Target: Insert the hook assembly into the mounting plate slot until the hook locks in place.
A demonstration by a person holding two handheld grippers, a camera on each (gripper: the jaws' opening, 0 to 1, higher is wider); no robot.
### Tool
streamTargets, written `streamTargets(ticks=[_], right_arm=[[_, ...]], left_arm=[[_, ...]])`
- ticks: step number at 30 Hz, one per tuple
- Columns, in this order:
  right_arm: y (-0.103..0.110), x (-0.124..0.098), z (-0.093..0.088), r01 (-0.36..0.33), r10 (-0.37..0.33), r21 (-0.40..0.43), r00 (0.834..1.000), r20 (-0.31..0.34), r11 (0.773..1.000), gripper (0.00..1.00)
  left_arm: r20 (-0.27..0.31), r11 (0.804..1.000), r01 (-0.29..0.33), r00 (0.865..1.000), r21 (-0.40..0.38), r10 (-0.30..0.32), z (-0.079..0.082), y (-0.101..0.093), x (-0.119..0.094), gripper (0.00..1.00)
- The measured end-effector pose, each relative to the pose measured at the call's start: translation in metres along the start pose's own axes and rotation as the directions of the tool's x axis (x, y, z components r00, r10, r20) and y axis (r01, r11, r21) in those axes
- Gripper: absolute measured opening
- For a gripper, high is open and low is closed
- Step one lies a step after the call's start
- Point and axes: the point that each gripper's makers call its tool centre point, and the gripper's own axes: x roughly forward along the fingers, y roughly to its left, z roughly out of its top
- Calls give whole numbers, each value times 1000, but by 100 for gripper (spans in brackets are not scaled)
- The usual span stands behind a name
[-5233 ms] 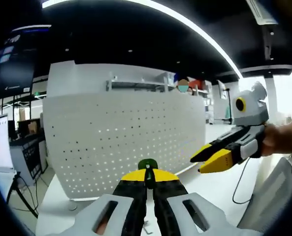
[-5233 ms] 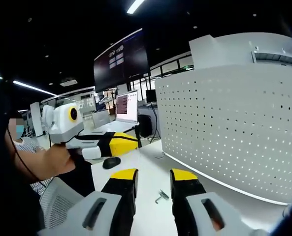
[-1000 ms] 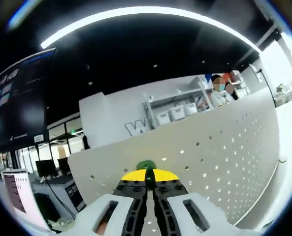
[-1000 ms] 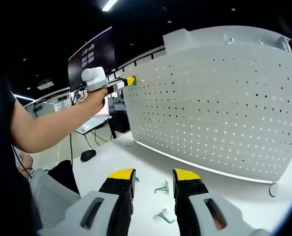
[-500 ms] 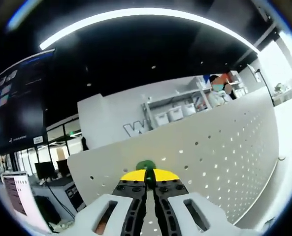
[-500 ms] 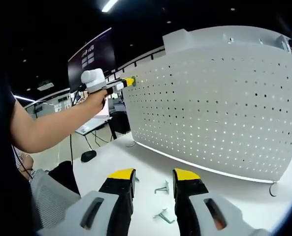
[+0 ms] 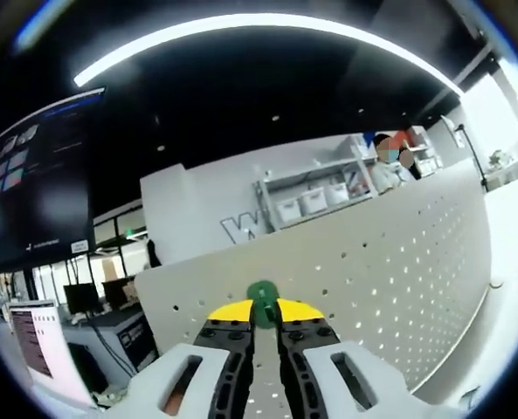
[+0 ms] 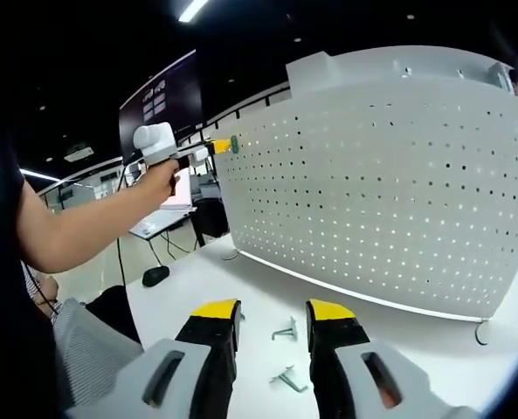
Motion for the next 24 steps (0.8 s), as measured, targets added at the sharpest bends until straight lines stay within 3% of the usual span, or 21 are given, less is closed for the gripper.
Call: streamTargets(ticks=[18, 24], right_arm=[[-14, -3, -20, 21, -20, 18, 999, -36, 1000, 28], [-15, -4, -26, 25, -24, 28, 999, -43, 999, 28]], left_arm=[[-17, 998, 44, 999, -55, -45, -7, -22, -37, 13], [-30, 994, 83, 996, -72, -85, -11, -42, -50, 14]])
